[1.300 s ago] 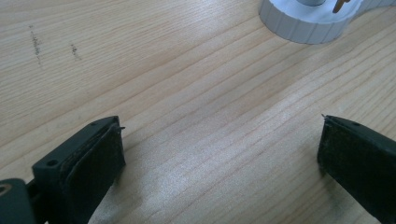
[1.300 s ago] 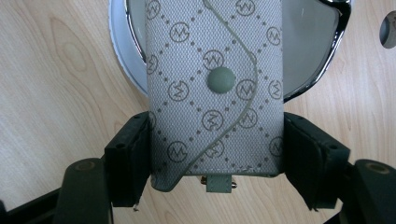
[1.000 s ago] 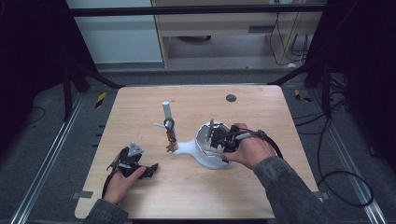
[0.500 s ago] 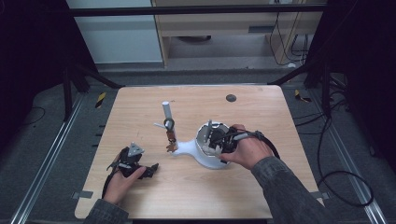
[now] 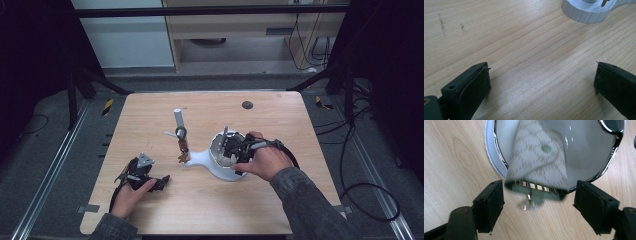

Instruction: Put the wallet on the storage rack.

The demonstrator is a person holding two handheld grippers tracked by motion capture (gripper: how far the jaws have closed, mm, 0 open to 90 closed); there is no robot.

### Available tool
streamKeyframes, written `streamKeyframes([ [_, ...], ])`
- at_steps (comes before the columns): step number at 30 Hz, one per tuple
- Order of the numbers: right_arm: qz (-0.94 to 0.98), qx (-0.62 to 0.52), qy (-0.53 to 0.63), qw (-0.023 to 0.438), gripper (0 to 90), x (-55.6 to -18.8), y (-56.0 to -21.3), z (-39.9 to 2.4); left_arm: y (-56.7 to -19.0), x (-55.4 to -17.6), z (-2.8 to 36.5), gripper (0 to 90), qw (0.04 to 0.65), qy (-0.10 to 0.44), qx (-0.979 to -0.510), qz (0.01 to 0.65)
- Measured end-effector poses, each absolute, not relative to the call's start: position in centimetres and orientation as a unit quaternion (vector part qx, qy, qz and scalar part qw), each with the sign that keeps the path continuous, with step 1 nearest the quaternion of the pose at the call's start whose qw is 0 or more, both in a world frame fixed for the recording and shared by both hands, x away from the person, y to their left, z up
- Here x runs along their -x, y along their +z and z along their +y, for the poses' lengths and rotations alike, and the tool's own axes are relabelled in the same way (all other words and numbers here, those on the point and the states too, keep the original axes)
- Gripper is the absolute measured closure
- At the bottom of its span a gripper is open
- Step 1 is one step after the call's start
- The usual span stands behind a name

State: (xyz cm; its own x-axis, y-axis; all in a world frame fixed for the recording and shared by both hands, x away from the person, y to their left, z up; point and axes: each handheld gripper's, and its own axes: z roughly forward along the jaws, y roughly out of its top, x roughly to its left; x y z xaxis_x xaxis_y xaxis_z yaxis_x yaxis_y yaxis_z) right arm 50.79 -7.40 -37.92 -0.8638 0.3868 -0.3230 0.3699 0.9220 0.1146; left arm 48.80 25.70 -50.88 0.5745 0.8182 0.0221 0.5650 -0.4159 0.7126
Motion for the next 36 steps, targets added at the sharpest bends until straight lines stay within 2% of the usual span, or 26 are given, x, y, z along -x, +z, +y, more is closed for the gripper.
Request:
streamKeyframes([
  [16, 0.963, -0.207, 0.045, 0.167, 12.3, -50.5, -37.1, -7.9, -50.9, -48.8, 25.7, 0.0, 0.338, 0.188, -0.82, 0.421],
  [36, 0.959, -0.225, 0.06, 0.159, 6.9, -50.3, -36.7, -9.2, -50.9, -48.8, 25.7, 0.0, 0.339, 0.187, -0.82, 0.422],
])
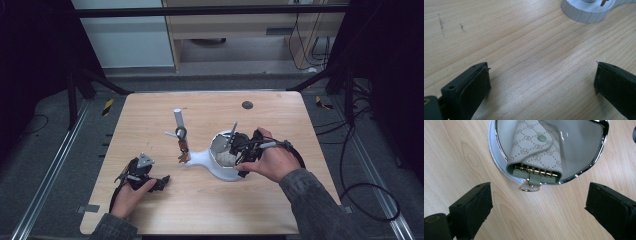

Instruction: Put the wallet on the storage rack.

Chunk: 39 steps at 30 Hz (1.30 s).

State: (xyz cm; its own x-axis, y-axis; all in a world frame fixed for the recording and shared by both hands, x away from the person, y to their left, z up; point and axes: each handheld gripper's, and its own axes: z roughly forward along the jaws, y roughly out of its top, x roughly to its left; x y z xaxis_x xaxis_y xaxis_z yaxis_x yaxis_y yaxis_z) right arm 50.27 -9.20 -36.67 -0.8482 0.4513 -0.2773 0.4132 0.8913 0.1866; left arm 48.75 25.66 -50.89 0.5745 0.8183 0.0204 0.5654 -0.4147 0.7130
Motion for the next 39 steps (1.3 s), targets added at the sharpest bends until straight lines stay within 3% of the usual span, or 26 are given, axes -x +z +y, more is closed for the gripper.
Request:
streamKeyframes([
  [39, 0.935, -0.292, 0.113, 0.166, 5.7, -49.8, -36.7, -16.2, -50.9, -48.8, 25.7, 0.0, 0.337, 0.185, -0.822, 0.419],
])
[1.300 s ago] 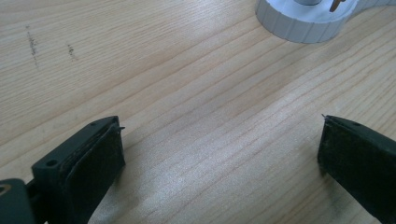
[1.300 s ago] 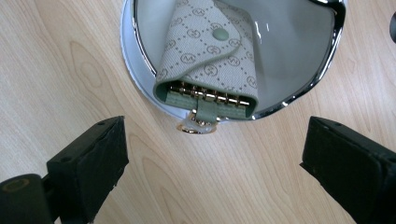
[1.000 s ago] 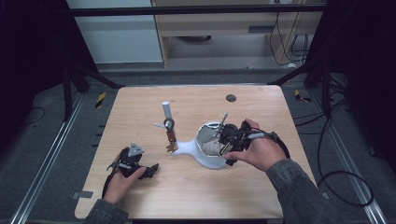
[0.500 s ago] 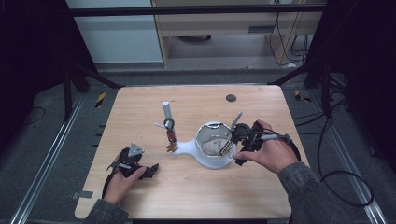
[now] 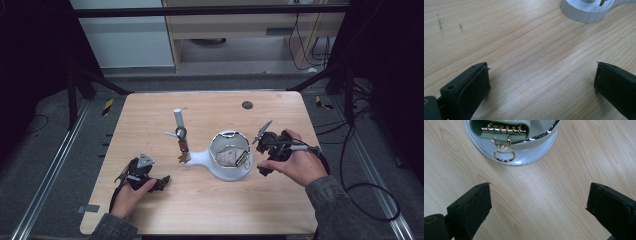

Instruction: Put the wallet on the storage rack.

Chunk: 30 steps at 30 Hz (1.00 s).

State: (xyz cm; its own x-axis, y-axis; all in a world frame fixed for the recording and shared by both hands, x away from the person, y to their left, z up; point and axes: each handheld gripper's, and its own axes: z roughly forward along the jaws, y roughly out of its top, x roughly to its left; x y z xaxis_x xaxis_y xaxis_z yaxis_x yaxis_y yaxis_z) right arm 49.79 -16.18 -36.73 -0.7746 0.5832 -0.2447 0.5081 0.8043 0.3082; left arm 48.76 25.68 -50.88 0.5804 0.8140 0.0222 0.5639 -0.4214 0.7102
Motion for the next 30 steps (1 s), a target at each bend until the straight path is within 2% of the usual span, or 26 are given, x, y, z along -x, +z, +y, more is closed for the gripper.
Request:
streamKeyframes([
  [30, 0.91, -0.345, 0.144, 0.177, 7.2, -50.3, -39.1, -20.1, -50.9, -48.8, 25.7, 0.0, 0.338, 0.184, -0.823, 0.419],
])
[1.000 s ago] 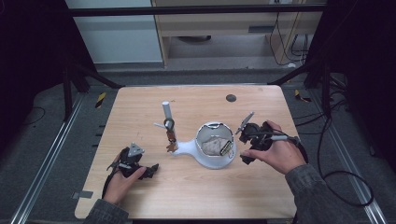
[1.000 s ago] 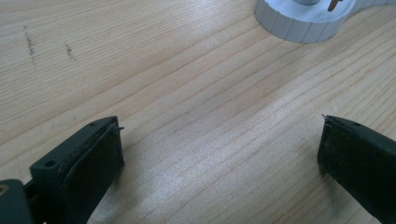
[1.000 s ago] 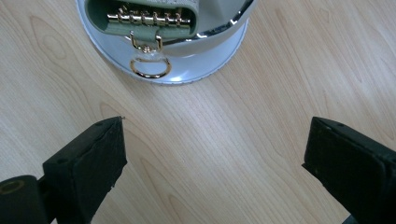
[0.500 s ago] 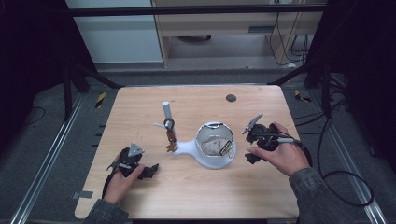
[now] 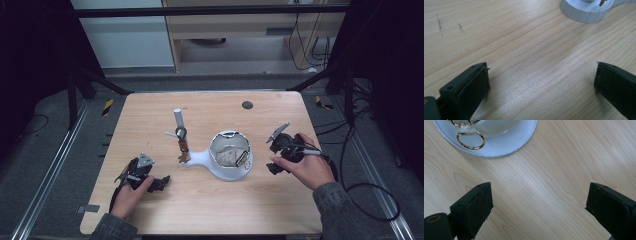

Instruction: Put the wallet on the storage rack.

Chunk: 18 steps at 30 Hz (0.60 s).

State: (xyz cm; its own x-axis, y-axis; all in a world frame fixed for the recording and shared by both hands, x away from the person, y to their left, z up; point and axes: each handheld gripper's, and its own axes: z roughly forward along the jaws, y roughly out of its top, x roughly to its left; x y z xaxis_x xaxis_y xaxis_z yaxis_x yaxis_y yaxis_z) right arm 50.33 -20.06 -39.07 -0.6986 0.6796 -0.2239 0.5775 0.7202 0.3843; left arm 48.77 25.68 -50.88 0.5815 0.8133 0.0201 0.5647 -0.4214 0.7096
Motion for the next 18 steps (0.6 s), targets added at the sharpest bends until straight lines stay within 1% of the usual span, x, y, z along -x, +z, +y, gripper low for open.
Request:
streamKeyframes([
  [18, 0.898, -0.368, 0.161, 0.176, 9.7, -49.9, -40.6, -21.9, -50.9, -48.8, 25.7, 0.0, 0.338, 0.184, -0.823, 0.419],
])
